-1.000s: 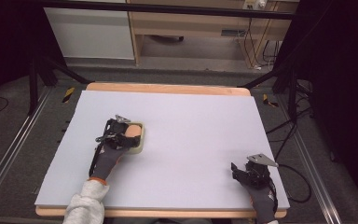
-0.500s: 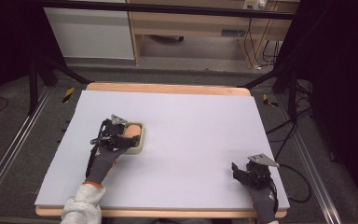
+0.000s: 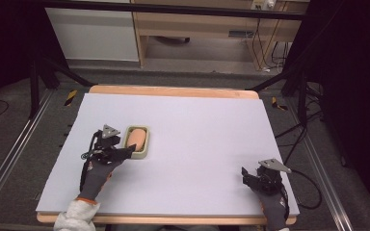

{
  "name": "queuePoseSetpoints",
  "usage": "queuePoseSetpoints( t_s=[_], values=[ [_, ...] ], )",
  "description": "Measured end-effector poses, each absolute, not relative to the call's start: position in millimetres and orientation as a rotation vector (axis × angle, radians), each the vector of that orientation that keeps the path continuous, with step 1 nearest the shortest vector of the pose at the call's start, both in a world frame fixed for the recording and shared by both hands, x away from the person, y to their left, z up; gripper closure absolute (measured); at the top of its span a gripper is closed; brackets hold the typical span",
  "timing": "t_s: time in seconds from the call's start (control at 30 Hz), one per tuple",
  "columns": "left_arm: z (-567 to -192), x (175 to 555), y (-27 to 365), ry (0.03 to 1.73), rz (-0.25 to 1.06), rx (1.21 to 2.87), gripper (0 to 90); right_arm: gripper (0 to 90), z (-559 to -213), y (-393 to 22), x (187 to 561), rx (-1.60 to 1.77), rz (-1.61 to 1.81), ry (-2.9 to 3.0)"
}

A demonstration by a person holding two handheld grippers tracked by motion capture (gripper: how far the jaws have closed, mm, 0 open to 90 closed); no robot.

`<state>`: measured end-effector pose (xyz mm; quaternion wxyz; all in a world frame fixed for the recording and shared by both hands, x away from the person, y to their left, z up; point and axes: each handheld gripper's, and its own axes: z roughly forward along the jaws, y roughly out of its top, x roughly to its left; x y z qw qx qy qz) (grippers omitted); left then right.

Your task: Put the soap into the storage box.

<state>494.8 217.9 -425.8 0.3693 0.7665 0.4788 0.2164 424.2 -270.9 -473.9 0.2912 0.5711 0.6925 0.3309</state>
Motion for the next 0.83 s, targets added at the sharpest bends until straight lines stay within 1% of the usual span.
queuePoseSetpoints(
  t_s=[0.27, 0.77, 0.83],
  values=[
    [-431.4, 481.1, 238.7, 1.262, 0.58, 1.892, 29.1, 24.0, -474.3, -273.7, 424.4, 1.537, 0.872, 1.833],
    [-454.6, 457.1, 262.0, 1.285, 0.625, 1.909, 27.3, 23.2, -475.3, -277.5, 424.4, 1.562, 0.858, 1.818],
    [-456.8, 455.7, 265.8, 1.296, 0.616, 1.901, 27.3, 23.1, -475.5, -278.5, 424.7, 1.56, 0.86, 1.816]
  ],
)
